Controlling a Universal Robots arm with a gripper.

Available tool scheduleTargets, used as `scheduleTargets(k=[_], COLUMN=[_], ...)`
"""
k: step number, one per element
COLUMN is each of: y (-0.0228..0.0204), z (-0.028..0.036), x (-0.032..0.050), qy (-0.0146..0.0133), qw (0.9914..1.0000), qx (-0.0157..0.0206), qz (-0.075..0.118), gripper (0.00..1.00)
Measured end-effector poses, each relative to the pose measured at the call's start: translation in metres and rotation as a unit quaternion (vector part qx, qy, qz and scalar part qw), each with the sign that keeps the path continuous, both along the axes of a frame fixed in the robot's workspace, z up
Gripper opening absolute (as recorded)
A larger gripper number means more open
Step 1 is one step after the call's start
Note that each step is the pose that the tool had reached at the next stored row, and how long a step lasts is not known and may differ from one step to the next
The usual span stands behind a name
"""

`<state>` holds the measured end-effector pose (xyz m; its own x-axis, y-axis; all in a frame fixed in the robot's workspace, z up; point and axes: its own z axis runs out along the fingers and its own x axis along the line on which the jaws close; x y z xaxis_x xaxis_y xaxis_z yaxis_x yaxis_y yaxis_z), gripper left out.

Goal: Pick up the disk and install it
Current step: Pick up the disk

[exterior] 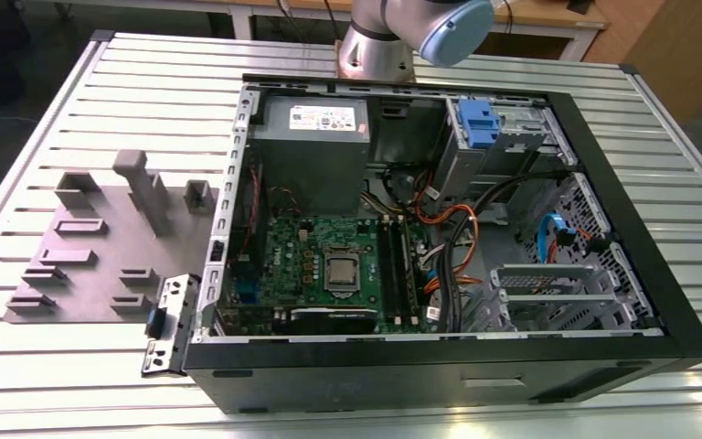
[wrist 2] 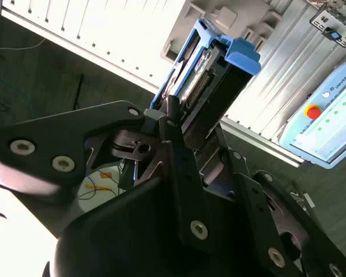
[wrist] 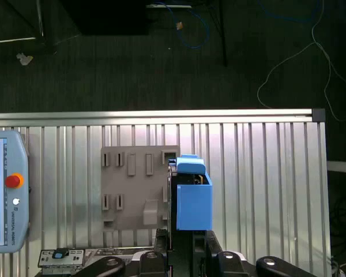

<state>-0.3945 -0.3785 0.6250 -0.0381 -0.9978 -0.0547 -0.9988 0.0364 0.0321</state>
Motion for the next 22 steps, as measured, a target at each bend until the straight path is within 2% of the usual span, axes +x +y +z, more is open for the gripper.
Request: scheduleTargets(k=[22], y=[0.0000], z=[-0.0395], x=[0.0000], qy=[0.0000], qw=[0.99999], qx=[0.0000], qz=[-0.004], gripper=[0.35])
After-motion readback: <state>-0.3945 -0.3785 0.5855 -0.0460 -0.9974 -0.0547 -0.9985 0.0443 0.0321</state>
